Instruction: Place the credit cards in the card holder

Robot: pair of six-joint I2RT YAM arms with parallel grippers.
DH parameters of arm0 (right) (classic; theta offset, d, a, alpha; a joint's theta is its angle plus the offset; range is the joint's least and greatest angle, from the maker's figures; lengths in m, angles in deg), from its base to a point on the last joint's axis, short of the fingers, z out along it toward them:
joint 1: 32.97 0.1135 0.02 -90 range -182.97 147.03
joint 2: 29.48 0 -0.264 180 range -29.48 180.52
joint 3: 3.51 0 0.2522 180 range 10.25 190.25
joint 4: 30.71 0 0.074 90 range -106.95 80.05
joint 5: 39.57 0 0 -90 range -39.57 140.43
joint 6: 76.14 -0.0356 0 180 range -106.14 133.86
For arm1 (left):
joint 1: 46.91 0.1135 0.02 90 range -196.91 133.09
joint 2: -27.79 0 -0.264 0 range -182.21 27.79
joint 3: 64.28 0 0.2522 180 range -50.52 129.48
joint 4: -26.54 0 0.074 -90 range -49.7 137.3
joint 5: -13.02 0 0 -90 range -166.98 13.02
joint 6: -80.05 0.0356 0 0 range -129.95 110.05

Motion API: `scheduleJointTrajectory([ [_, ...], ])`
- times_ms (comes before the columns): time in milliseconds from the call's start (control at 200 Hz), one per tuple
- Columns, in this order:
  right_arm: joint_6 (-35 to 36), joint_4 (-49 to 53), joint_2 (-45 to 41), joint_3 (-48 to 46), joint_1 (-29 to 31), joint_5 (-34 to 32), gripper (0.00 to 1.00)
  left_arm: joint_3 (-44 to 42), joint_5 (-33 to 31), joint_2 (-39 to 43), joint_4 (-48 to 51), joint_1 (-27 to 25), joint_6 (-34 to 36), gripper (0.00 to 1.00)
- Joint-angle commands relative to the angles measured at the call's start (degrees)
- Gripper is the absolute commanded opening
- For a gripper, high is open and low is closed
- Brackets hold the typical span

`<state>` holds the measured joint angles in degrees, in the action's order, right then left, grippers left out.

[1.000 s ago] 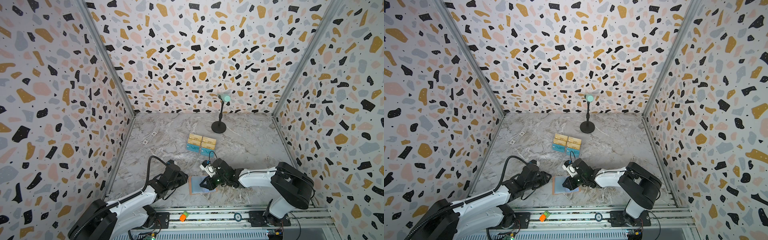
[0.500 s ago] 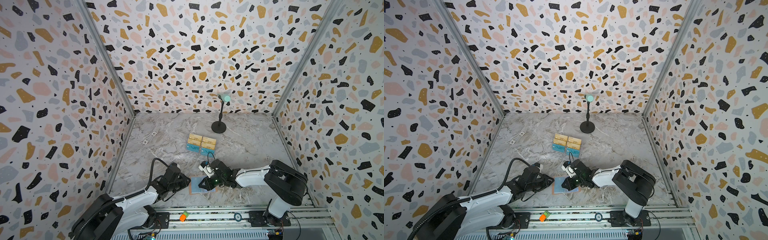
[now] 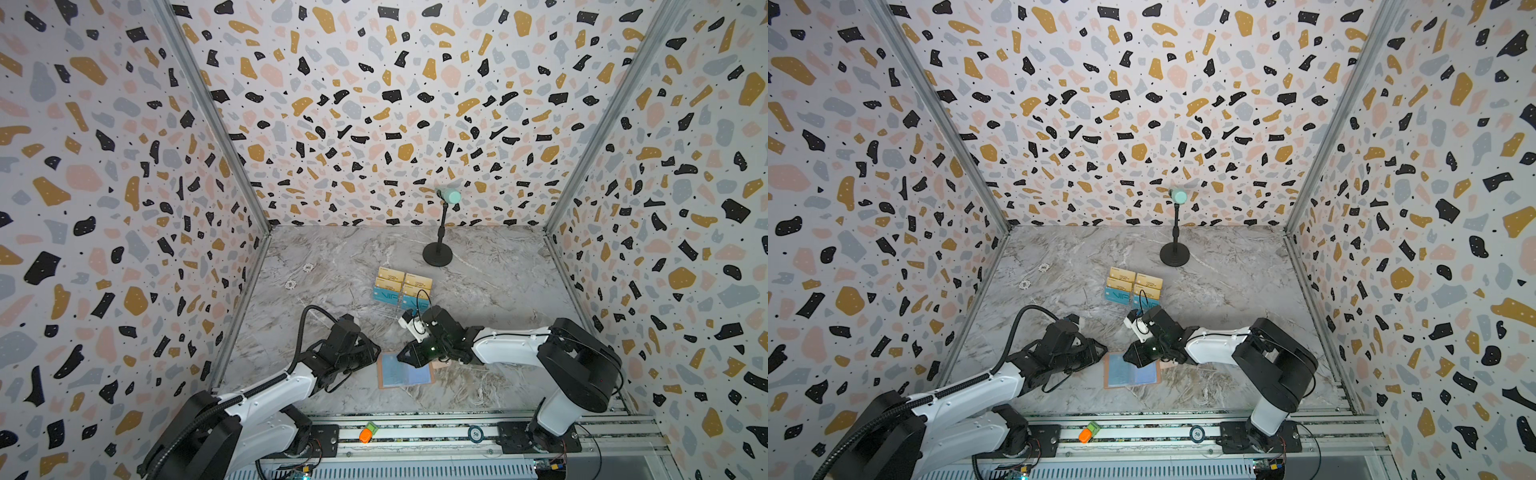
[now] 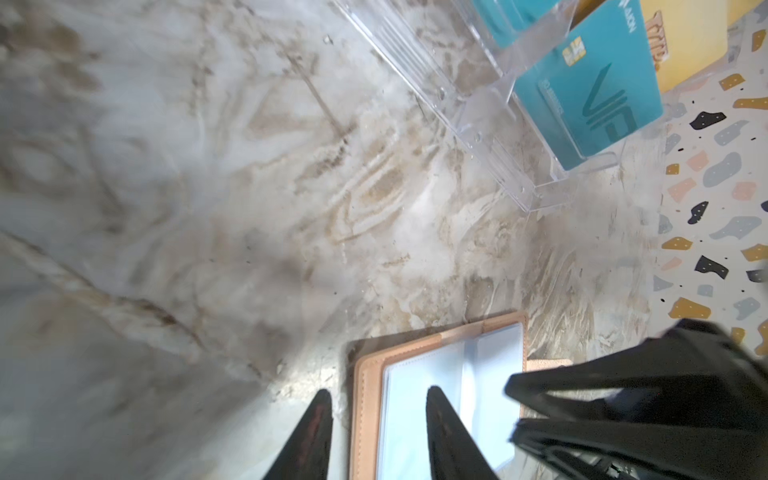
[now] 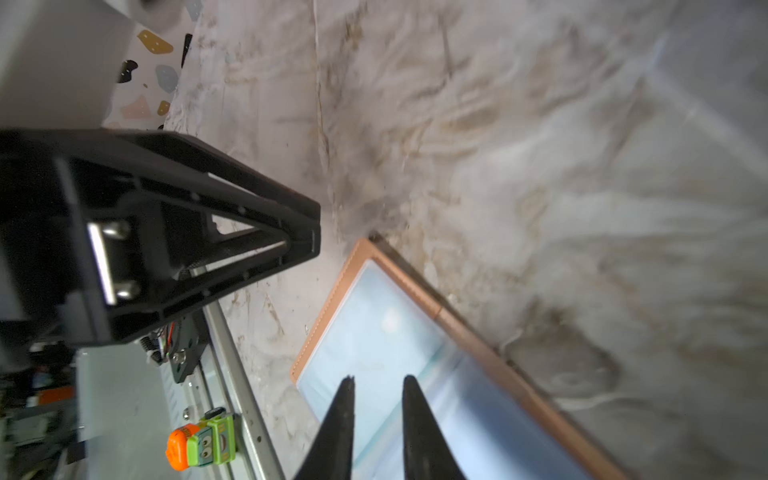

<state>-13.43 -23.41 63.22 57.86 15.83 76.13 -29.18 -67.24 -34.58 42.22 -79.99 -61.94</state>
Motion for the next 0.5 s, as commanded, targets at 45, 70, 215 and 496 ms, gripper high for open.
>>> scheduleJointTrajectory([
  [45,10.7,12.8,-2.8,10.6,-5.0,-3.1,0.4,4.1,-1.8,0.8,3.3,2.5,5.1,0.43],
  [70,12.0,14.0,-2.4,12.2,-5.8,-3.1,0.42,4.8,-1.8,0.8,3.6,2.7,5.5,0.43],
  [215,20.4,22.6,1.7,22.7,-8.9,-3.3,0.43,7.2,-1.8,0.1,4.8,3.3,7.1,0.43],
  [496,29.5,34.3,10.4,36.6,-11.2,-5.3,0.37,3.0,-0.4,5.8,4.6,5.1,5.2,0.43],
])
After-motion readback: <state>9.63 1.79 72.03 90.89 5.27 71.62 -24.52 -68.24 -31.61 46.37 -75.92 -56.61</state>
